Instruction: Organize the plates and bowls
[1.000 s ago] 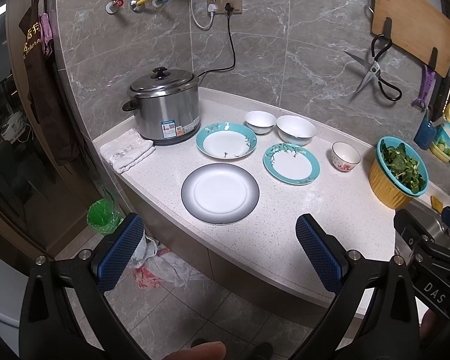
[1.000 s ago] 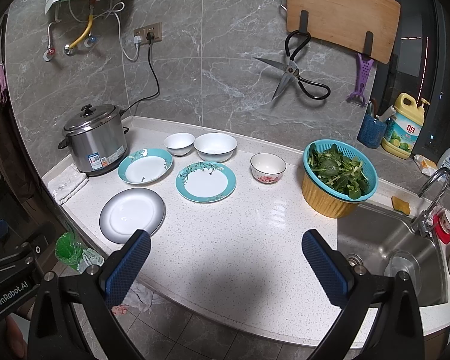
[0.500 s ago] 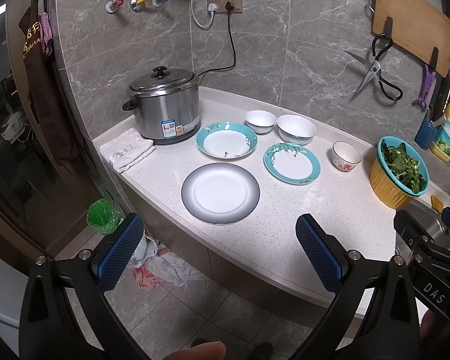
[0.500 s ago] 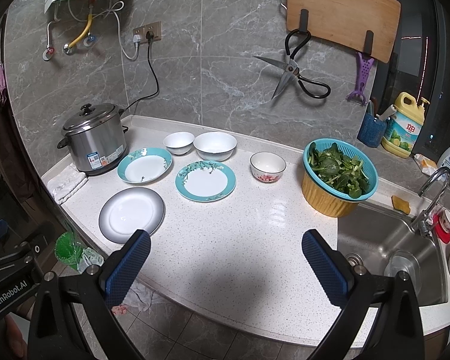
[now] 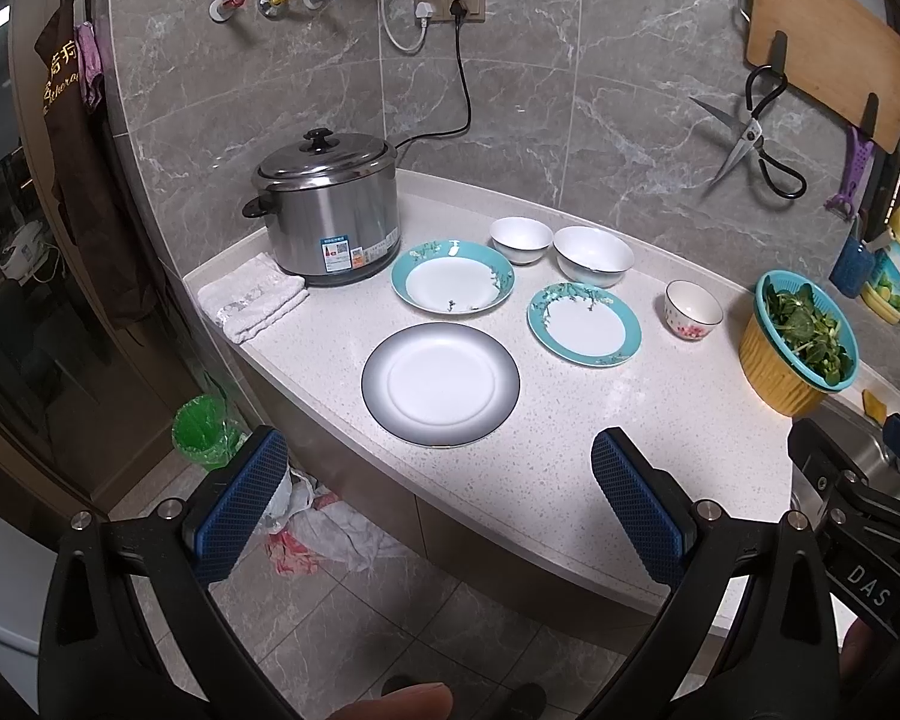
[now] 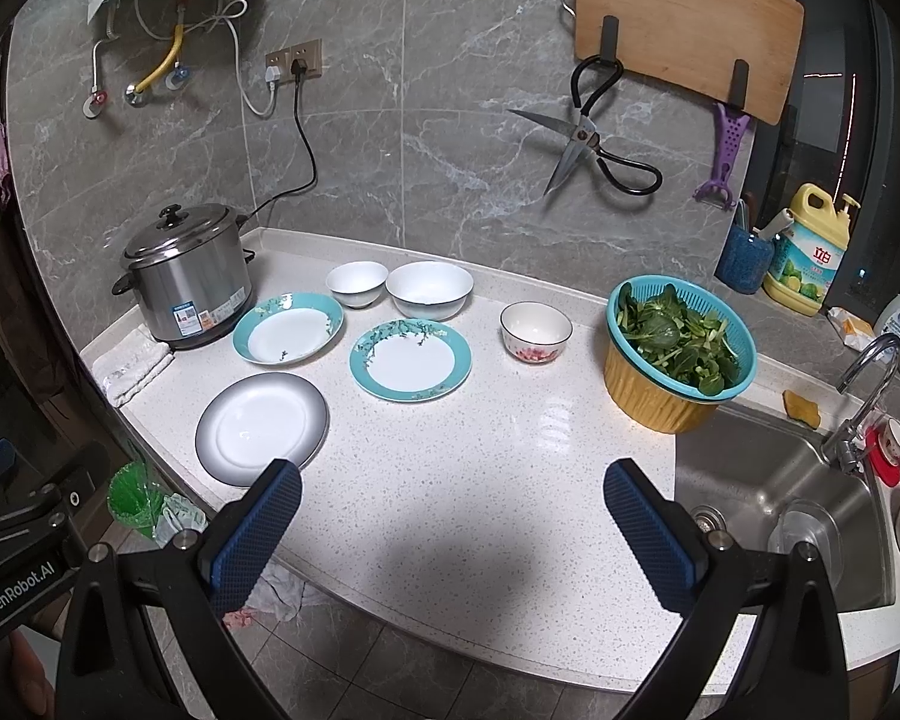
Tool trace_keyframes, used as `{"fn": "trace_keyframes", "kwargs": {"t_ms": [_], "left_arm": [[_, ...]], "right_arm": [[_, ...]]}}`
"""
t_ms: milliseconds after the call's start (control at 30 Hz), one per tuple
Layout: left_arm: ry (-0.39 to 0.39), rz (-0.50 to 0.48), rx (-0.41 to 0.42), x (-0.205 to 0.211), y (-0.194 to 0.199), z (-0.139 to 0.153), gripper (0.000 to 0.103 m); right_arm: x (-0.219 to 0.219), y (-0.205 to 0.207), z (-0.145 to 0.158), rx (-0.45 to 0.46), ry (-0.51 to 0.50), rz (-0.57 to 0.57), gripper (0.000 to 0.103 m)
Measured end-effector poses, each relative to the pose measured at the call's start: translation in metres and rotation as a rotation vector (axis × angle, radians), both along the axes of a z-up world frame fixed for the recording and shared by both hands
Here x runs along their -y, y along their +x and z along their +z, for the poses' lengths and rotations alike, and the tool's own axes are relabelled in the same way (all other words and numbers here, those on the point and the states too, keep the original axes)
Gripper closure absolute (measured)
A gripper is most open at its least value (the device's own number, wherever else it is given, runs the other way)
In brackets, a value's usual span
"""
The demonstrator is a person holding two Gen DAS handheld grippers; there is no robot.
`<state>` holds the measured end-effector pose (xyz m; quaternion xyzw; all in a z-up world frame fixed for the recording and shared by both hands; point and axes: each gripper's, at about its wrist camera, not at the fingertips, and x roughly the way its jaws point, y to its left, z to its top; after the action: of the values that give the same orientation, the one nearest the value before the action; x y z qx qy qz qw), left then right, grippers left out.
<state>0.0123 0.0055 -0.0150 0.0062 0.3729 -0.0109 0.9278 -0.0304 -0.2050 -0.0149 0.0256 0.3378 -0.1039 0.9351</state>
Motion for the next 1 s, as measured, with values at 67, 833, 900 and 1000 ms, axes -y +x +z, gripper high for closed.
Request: {"fn": "trace_keyframes", "kwargs": {"t_ms": [67, 833, 900, 1000], "left_arm": [[0.0, -0.003, -0.001, -0.001, 0.002, -0.002, 0.0], [-0.075, -0.054, -0.249, -0.117, 0.086, -0.126, 0.001], [-0.096, -0.065, -0.298, -0.135, 0.109, -0.152, 0.002], [-0.13, -0.078, -0.306, -0.156, 0.144, -0.175, 0.002]], "right_arm": [[-0.001, 0.001, 0.001, -0.001, -0.001, -0.003, 0.0], [-0.015, 0.04, -0.057, -0.073, 0.144, 0.015, 0.0], [-0.015, 0.056, -0.07, -0.087, 0.188, 0.043, 0.0], [-0.022, 0.092, -0.088, -0.122, 0.256, 0.091, 0.0]]}}
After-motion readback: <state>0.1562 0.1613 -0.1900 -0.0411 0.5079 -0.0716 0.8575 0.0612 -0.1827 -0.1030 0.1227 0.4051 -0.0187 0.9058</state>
